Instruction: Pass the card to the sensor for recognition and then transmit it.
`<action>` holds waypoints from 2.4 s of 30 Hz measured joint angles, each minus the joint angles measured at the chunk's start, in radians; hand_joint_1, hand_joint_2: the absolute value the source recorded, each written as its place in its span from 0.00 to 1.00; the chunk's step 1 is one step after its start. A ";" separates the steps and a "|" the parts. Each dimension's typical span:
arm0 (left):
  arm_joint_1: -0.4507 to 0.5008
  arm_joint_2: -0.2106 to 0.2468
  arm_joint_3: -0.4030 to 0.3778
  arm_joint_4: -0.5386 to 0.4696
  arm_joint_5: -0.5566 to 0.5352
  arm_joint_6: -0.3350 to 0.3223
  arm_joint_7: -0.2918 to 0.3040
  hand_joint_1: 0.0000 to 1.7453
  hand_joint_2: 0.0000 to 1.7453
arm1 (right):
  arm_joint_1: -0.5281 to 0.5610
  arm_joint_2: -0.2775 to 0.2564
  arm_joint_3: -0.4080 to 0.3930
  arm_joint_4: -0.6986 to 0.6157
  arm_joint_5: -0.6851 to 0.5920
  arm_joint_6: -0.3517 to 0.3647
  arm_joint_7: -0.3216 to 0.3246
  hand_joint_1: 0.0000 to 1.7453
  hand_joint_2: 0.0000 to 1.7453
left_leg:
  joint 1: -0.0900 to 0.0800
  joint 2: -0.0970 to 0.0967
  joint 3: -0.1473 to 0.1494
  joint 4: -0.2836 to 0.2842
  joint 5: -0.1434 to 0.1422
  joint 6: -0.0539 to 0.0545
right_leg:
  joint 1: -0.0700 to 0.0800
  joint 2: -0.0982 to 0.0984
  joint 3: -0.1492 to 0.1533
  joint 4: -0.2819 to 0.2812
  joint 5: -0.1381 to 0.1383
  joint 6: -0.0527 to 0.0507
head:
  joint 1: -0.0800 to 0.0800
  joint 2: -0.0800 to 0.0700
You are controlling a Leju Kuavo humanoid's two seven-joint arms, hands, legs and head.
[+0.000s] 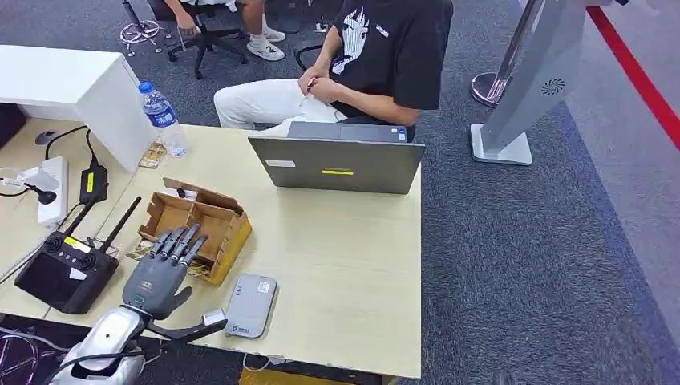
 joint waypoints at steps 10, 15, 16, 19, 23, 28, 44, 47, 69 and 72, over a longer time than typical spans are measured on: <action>0.001 -0.028 0.000 -0.036 0.023 0.043 -0.024 0.93 1.00 | -0.003 0.001 0.000 0.000 0.003 -0.005 -0.001 0.00 1.00 | 0.000 0.000 0.000 0.000 0.000 0.000 | 0.000 0.000 0.000 0.000 0.000 0.000 | 0.000 0.000; 0.002 -0.039 0.000 -0.051 0.024 0.049 -0.027 1.00 1.00 | -0.004 0.001 0.001 0.000 0.011 -0.015 -0.004 0.00 1.00 | 0.000 0.000 0.000 0.000 0.000 0.000 | 0.000 0.000 0.000 0.000 0.000 0.000 | 0.000 0.000; 0.002 -0.043 0.000 -0.053 0.026 0.054 -0.030 1.00 1.00 | -0.004 0.001 0.001 0.000 0.016 -0.015 -0.004 0.00 1.00 | 0.000 0.000 0.000 0.000 0.000 0.000 | 0.000 0.000 0.000 0.000 0.000 0.000 | 0.000 0.000; 0.001 -0.050 0.000 -0.061 0.027 0.064 -0.033 1.00 1.00 | -0.004 0.001 0.001 0.000 0.017 -0.018 -0.005 0.00 1.00 | 0.000 0.000 0.000 0.000 0.000 0.000 | 0.000 0.000 0.000 0.000 0.000 0.000 | 0.000 0.000; 0.001 -0.055 0.003 -0.063 0.028 0.061 -0.034 1.00 1.00 | -0.005 0.001 0.001 0.000 0.017 -0.018 -0.005 0.00 1.00 | 0.000 0.000 0.000 0.000 0.000 0.000 | 0.000 0.000 0.000 0.000 0.000 0.000 | 0.000 0.000; 0.001 -0.055 0.007 -0.062 0.031 0.061 -0.042 1.00 1.00 | -0.006 0.001 0.002 0.000 0.018 -0.018 -0.005 0.00 1.00 | 0.000 0.000 0.000 0.000 0.000 0.000 | 0.000 0.000 0.000 0.000 0.000 0.000 | 0.000 0.000; -0.214 -0.078 0.091 -0.082 0.127 0.036 -0.055 1.00 1.00 | -0.029 0.005 0.026 0.000 0.042 -0.034 0.013 0.00 1.00 | 0.000 -0.002 0.000 0.000 0.003 -0.001 | 0.000 -0.002 0.000 0.000 0.003 -0.002 | 0.000 0.000; -0.278 -0.077 0.117 -0.072 0.130 0.016 -0.052 1.00 1.00 | -0.035 0.009 0.031 0.000 0.054 -0.036 0.016 0.00 1.00 | 0.000 -0.001 0.000 0.000 0.003 -0.001 | 0.000 -0.001 0.000 0.000 0.003 -0.002 | 0.000 0.000; -0.475 -0.076 0.184 0.102 0.110 0.000 -0.030 0.46 1.00 | -0.058 0.020 0.052 0.005 0.071 -0.047 0.026 0.00 1.00 | 0.001 -0.002 -0.002 0.000 0.004 -0.001 | 0.001 -0.002 -0.001 0.001 0.003 -0.002 | 0.001 0.000; -0.472 -0.077 0.187 0.102 0.110 0.000 -0.031 0.00 1.00 | -0.058 0.020 0.052 0.005 0.071 -0.047 0.026 0.00 1.00 | 0.001 -0.002 -0.002 0.000 0.004 -0.001 | 0.001 -0.002 -0.001 0.001 0.003 -0.002 | 0.001 0.000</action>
